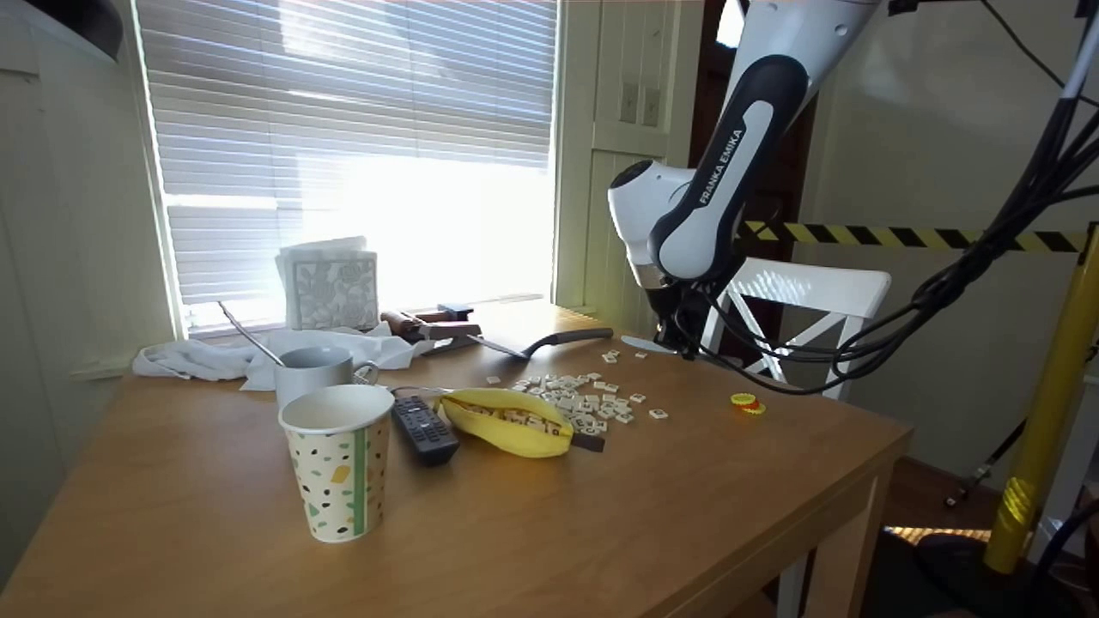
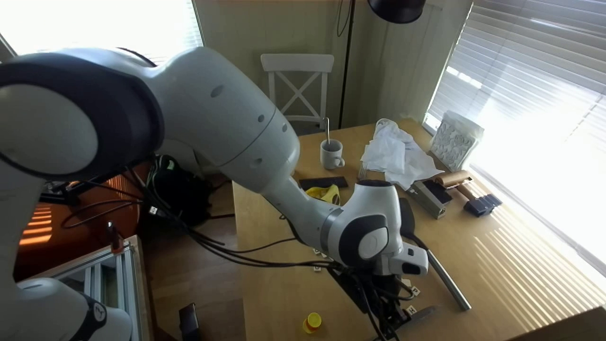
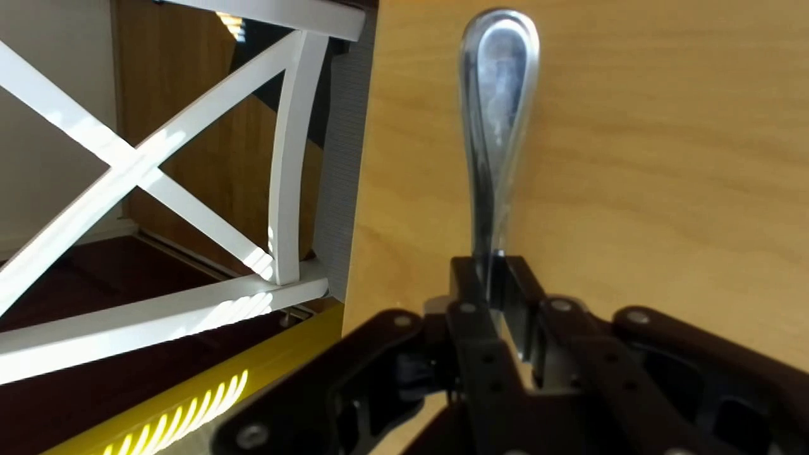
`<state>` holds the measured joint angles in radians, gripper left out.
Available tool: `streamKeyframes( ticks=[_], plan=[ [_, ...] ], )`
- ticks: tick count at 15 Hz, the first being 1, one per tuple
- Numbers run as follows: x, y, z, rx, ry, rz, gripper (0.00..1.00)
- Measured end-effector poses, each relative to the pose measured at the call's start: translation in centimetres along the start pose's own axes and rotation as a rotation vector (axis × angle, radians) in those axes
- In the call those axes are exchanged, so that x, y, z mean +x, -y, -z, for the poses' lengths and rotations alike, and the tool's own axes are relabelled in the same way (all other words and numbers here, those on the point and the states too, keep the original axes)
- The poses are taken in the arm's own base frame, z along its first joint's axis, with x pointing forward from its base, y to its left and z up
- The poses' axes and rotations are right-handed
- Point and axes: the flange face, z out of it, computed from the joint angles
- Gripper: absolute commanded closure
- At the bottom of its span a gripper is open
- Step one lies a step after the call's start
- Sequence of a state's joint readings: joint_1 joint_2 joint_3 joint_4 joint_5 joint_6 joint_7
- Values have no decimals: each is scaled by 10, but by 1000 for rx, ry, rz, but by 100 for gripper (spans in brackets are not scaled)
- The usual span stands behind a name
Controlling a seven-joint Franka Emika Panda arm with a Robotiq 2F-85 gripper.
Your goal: Move the silver fork to the left then use the silver knife to move the tiles to the left.
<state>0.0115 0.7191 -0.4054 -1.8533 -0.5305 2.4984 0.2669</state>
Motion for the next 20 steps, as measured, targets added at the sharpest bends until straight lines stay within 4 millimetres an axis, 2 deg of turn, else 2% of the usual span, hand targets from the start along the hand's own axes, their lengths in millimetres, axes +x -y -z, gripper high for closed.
streamKeyframes(
  ticks=[7, 20],
  plan=[
    [3, 2, -11, -18, 35, 10, 96],
    [17, 33, 7, 23, -18, 204, 96]
  ],
)
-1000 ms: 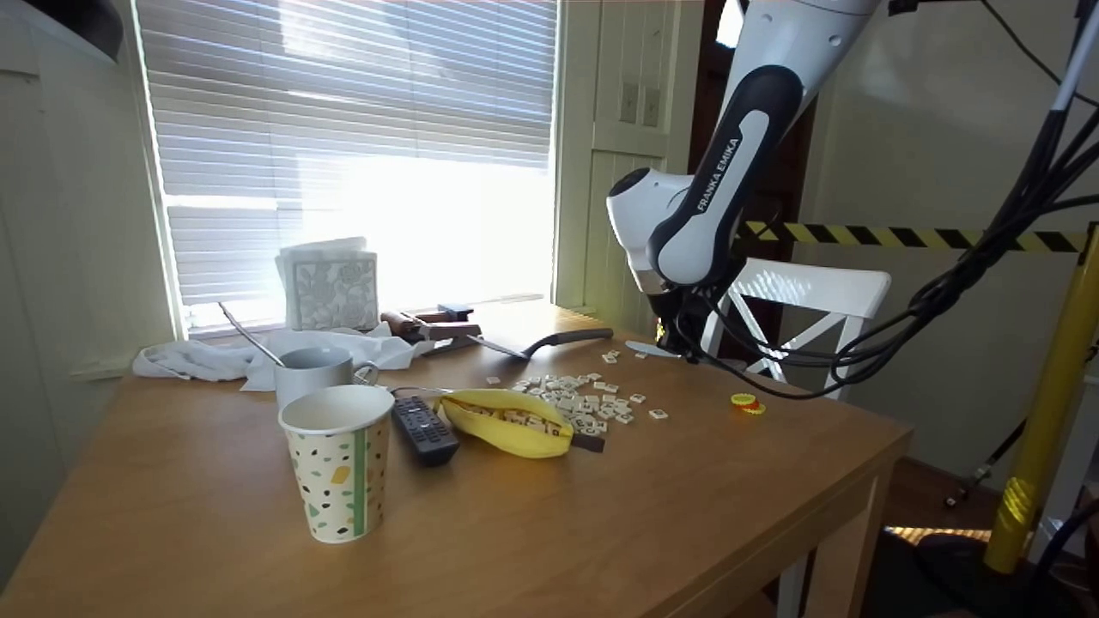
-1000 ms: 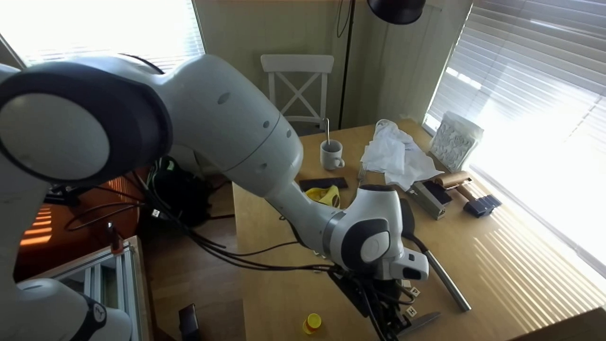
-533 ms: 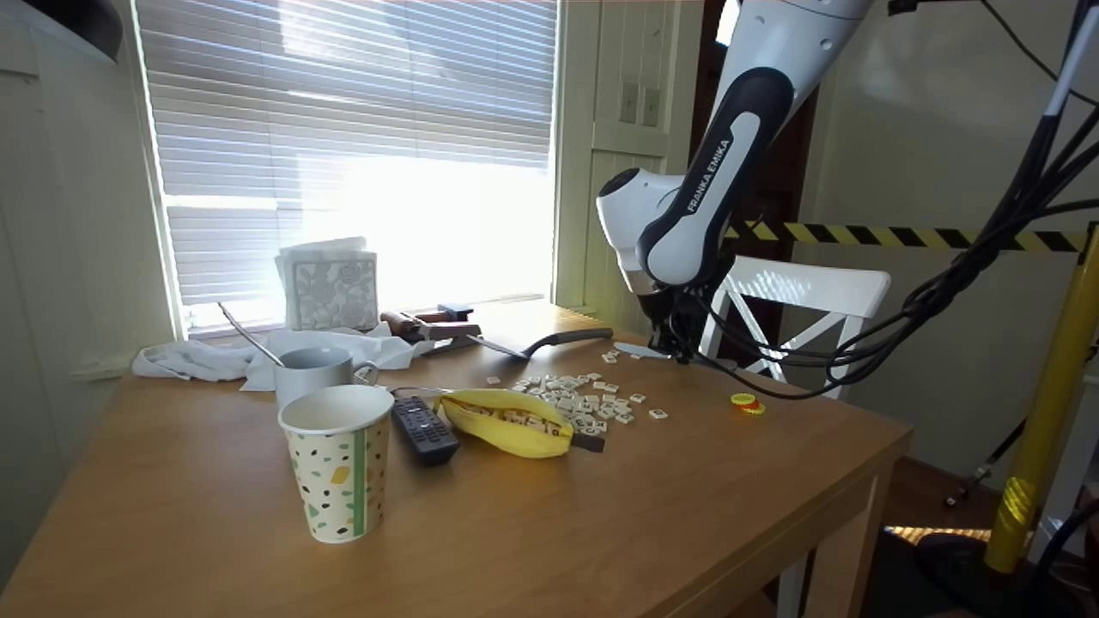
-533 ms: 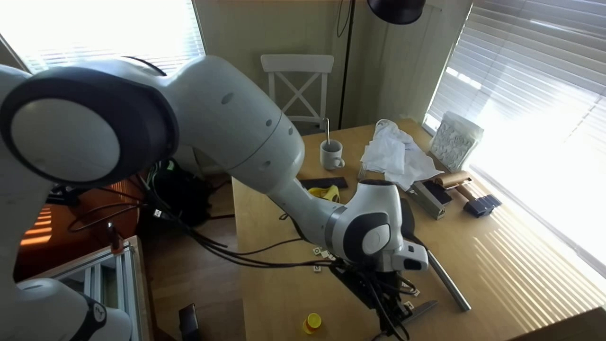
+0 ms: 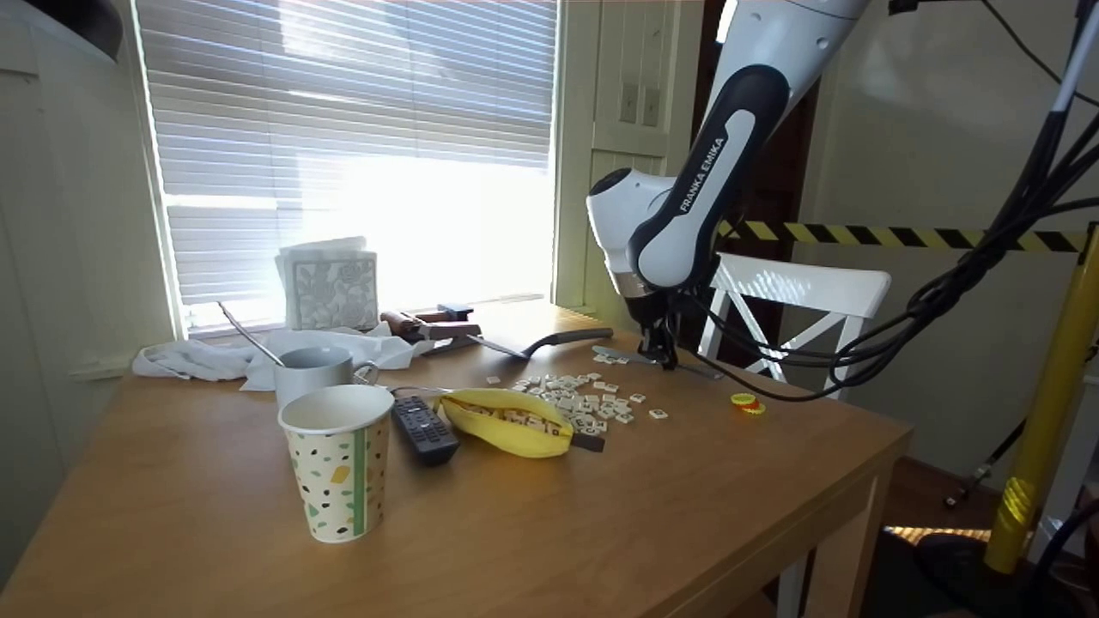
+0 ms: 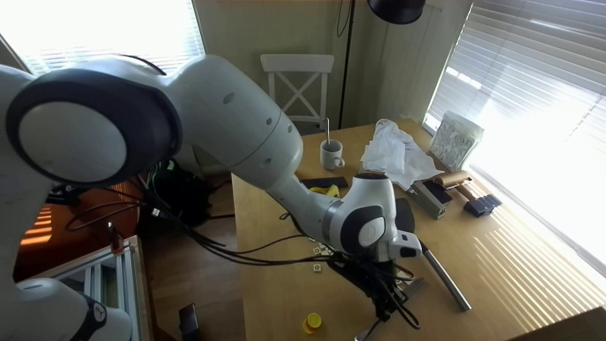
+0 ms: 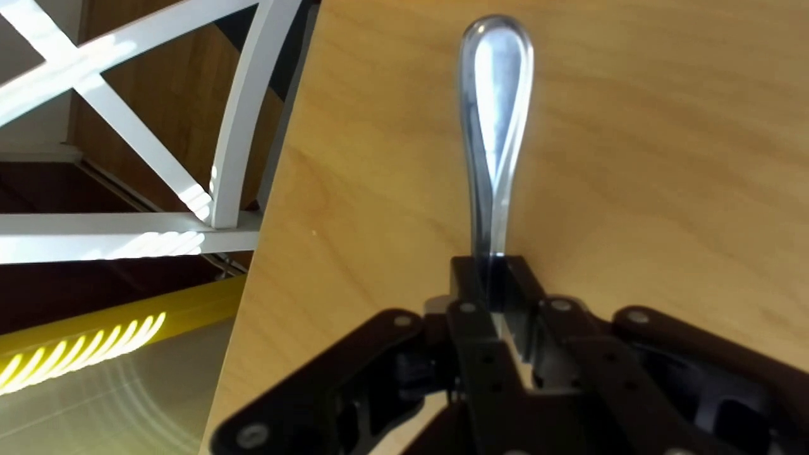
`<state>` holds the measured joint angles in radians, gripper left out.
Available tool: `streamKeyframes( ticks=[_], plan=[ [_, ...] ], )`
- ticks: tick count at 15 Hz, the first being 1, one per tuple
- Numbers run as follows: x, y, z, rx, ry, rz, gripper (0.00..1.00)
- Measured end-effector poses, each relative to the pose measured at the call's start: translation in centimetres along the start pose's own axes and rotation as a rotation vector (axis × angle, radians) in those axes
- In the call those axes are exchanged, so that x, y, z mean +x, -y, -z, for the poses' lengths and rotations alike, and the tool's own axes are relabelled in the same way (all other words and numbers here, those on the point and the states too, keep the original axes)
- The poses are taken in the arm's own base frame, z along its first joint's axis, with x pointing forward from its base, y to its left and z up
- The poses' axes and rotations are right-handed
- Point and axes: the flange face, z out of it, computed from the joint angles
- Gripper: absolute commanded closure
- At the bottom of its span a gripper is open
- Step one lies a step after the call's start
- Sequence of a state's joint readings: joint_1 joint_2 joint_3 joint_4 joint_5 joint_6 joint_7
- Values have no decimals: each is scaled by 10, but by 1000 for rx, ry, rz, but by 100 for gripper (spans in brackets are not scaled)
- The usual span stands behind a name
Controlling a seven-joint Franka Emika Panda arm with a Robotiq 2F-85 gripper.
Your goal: Move the silver fork to the left then use the silver knife to move the tiles to the left.
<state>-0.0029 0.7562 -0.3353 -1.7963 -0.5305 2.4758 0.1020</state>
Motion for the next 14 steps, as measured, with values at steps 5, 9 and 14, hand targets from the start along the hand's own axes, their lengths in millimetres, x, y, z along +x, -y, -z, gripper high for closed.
streamKeyframes(
  ticks=[5, 9, 14],
  plan=[
    [5, 10, 9, 15, -28, 95, 96],
    [8, 20, 16, 28, -49, 180, 96],
    [-7, 34, 24, 63, -63, 250, 96]
  ],
)
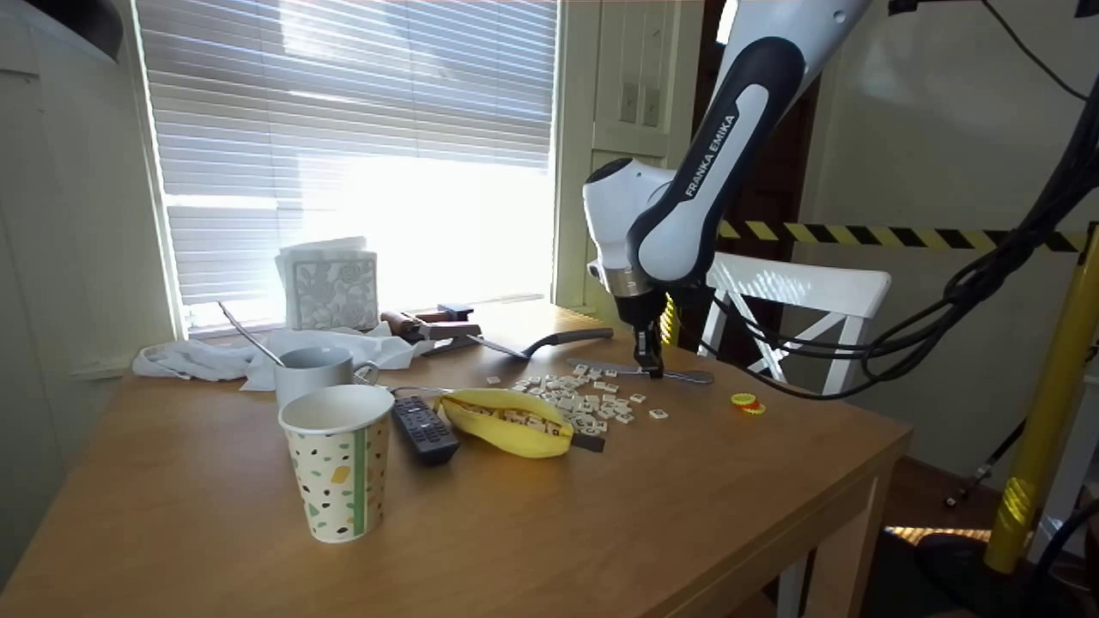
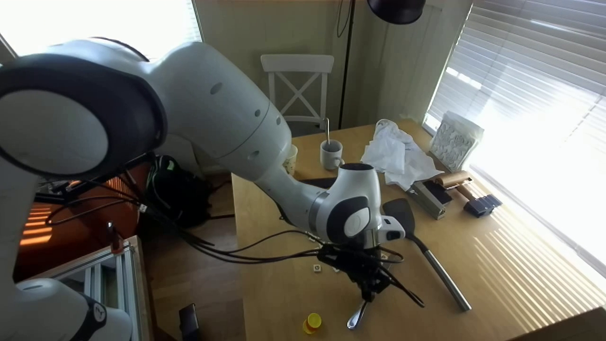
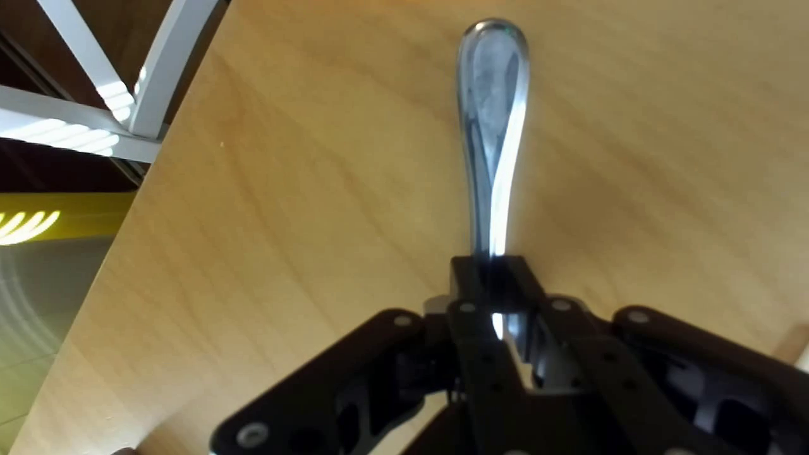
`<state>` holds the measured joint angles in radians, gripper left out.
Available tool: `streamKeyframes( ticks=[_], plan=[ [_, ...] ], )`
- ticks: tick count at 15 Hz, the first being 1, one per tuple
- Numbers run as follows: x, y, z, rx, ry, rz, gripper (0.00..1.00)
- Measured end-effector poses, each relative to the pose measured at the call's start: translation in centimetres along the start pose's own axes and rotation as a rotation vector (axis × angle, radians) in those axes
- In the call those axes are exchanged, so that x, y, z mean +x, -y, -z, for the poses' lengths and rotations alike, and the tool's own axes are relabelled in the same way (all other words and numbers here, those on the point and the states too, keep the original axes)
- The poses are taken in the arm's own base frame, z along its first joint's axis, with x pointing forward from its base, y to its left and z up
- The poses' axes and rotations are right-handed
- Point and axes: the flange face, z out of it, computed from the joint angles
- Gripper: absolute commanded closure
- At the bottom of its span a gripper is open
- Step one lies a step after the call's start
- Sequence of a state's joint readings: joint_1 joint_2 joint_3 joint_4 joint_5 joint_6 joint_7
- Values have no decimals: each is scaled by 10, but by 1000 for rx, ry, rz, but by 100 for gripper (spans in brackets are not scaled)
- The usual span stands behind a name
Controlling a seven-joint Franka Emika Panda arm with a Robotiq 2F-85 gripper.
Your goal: Move the silver fork to the left then use the silver knife to move the tiles to the left.
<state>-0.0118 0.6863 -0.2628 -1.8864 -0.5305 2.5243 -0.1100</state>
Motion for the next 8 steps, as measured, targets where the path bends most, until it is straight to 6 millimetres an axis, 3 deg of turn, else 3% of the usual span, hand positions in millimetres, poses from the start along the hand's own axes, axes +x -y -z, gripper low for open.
streamKeyframes(
  ticks=[8],
  plan=[
    [-40, 37, 11, 81, -18, 85, 96]
  ],
)
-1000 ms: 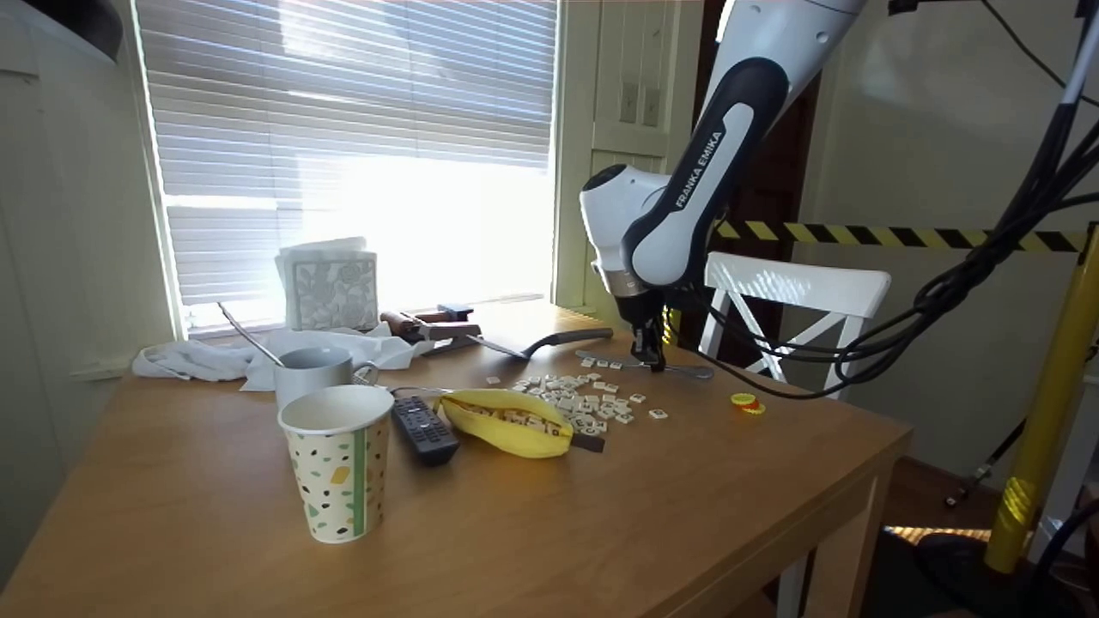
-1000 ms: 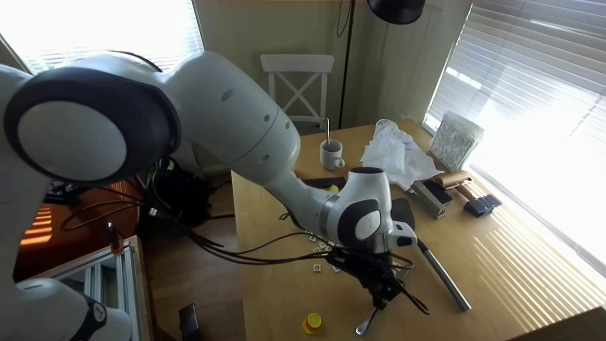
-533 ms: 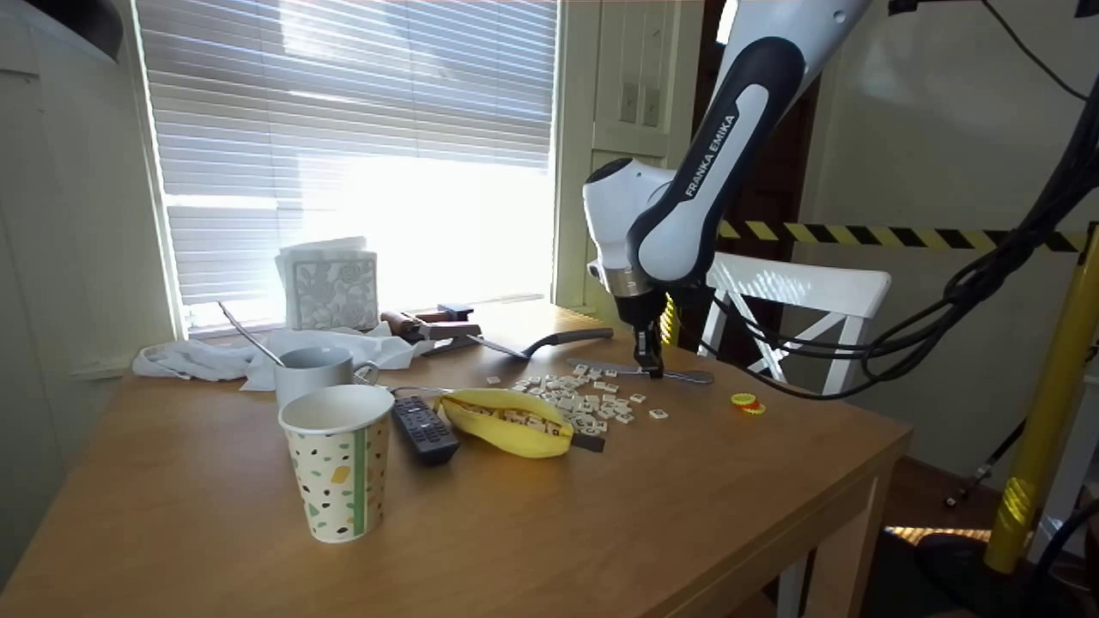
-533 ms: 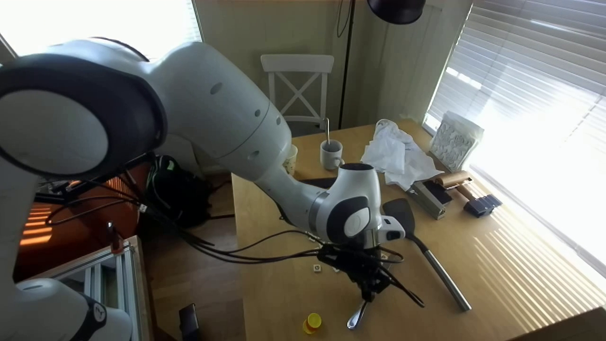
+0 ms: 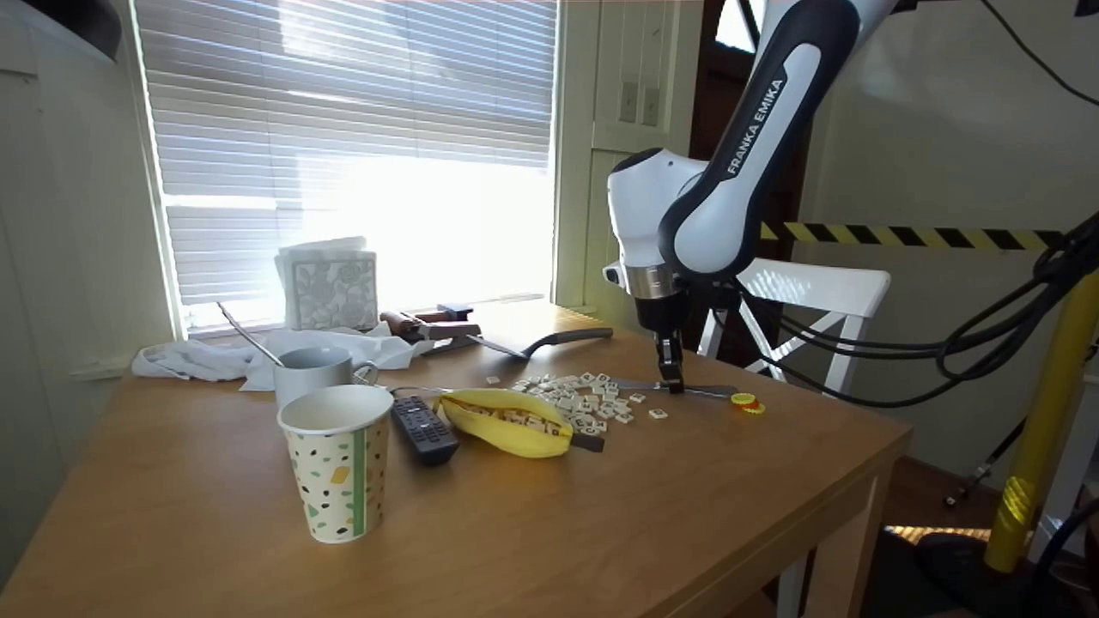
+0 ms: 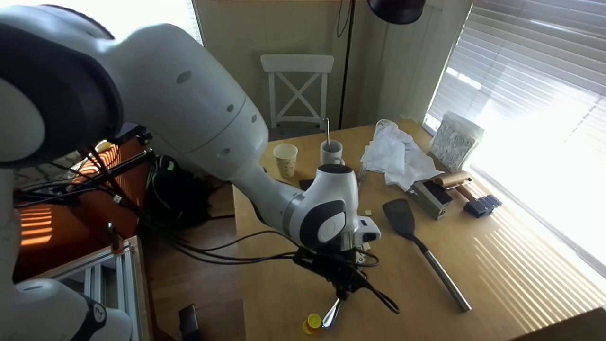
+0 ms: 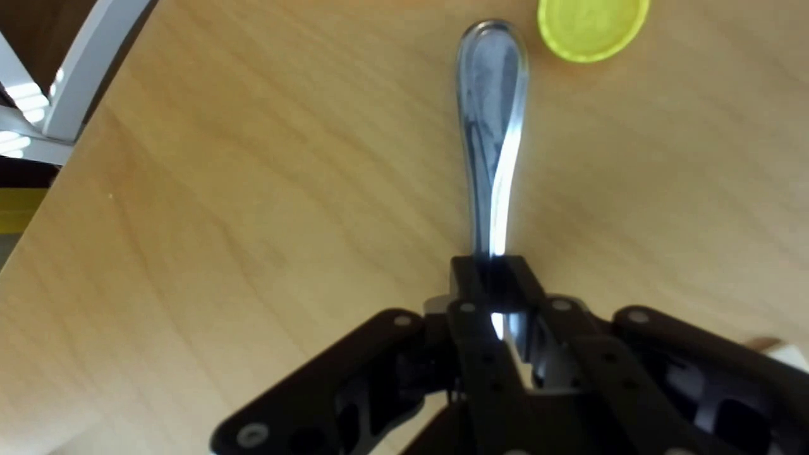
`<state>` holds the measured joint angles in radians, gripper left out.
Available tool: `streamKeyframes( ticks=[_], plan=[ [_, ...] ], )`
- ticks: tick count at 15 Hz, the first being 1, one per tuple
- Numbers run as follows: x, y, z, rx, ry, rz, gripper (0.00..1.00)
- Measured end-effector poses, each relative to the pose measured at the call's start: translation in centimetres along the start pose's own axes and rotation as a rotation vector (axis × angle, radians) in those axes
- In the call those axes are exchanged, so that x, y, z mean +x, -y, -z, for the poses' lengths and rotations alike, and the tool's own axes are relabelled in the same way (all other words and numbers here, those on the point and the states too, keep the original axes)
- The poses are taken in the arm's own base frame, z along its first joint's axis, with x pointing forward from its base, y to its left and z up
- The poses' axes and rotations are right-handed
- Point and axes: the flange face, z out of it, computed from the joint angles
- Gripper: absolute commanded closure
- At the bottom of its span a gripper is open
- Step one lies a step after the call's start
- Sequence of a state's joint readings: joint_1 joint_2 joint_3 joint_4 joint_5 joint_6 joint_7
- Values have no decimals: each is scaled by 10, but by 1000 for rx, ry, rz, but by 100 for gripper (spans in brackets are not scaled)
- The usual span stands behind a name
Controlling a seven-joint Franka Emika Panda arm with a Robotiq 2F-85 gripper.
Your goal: Move the silver fork to the left then use the silver knife to move the tiles to the left.
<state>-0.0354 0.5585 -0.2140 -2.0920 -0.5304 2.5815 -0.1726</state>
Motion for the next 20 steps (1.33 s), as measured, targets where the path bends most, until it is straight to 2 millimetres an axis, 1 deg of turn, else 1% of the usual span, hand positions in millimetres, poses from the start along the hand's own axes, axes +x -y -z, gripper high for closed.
streamKeyframes(
  ticks=[4, 8, 14, 20],
  plan=[
    [2, 25, 10, 24, -19, 65, 96],
    [10, 43, 18, 34, -37, 129, 96],
    [16, 51, 23, 46, -49, 218, 96],
    [23, 58, 29, 168, -55, 277, 96]
  ],
)
